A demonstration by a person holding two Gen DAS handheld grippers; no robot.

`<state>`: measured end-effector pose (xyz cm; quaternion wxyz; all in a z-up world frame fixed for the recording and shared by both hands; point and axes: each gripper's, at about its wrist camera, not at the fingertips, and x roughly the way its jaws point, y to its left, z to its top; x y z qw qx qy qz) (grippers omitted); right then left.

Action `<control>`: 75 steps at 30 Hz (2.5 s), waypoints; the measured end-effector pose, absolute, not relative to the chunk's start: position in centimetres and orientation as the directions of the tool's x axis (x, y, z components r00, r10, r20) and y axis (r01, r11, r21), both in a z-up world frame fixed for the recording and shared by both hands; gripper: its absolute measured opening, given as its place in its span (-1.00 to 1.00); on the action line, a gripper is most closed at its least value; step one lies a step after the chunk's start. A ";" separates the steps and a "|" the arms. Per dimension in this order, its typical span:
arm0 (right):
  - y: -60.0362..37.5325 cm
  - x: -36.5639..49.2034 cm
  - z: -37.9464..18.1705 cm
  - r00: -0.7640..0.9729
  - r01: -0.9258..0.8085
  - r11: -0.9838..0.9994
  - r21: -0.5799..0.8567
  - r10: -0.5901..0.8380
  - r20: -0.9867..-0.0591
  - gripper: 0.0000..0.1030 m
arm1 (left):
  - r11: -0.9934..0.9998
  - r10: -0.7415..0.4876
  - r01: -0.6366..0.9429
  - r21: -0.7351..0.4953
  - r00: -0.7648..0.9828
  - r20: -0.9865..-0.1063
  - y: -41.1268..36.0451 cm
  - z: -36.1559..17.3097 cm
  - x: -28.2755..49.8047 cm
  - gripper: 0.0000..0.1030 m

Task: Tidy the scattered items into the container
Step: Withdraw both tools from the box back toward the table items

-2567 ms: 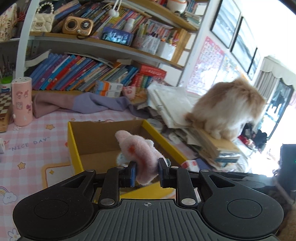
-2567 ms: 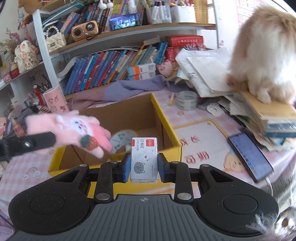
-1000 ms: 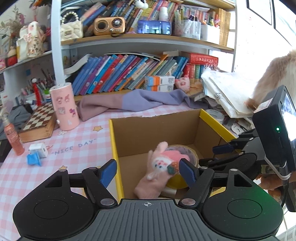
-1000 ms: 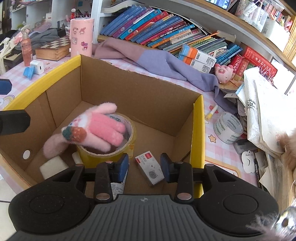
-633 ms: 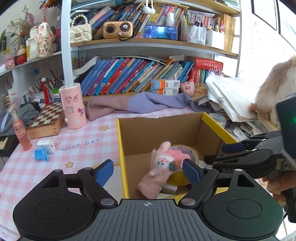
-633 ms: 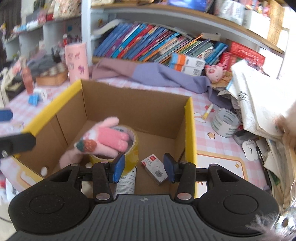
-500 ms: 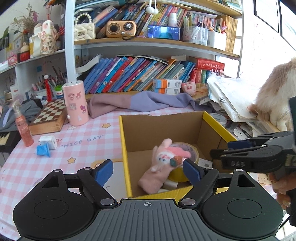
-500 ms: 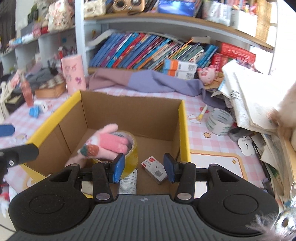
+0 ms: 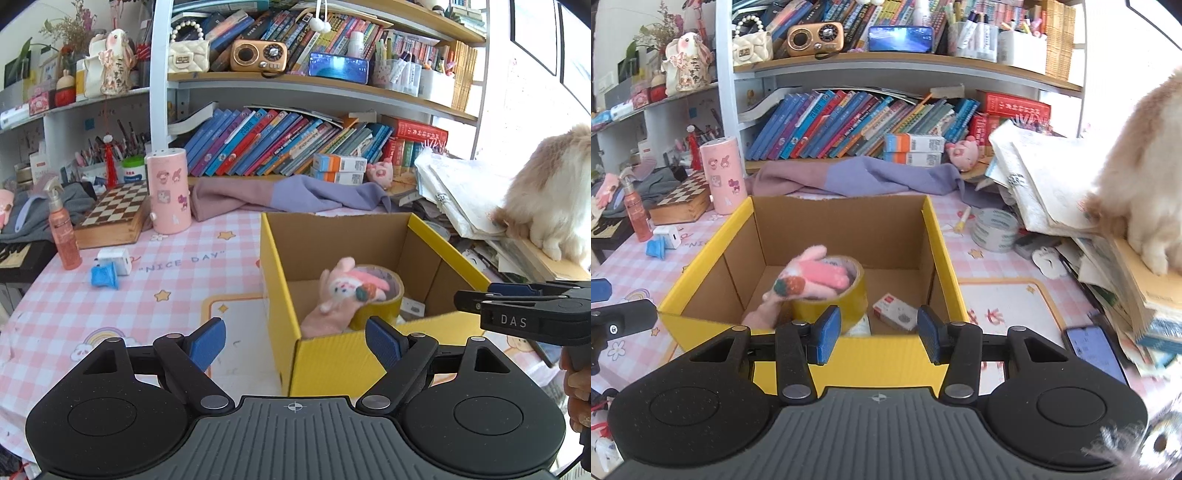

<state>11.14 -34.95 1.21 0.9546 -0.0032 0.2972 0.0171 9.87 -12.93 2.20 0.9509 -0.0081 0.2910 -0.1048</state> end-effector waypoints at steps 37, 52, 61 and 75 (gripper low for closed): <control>-22.0 0.7 -1.9 0.719 0.082 0.995 0.061 -0.017 -0.695 -0.10 | 0.940 -0.293 0.334 -0.066 0.696 -0.655 -2.9 0.0 2.7 0.66; -16.6 0.6 -2.1 0.713 -0.036 0.998 0.055 0.064 -0.698 -0.07 | 0.969 -0.223 0.234 -0.074 0.714 -0.663 2.4 -0.3 1.1 0.66; -14.5 0.6 -2.3 0.706 -0.076 0.996 0.051 0.090 -0.702 -0.06 | 0.976 -0.203 0.204 -0.078 0.717 -0.667 4.0 -0.5 0.5 0.66; -12.6 0.9 -2.1 0.707 -0.100 0.994 0.038 0.097 -0.701 -0.06 | 0.978 -0.198 0.191 -0.084 0.723 -0.662 5.8 -0.6 0.5 0.66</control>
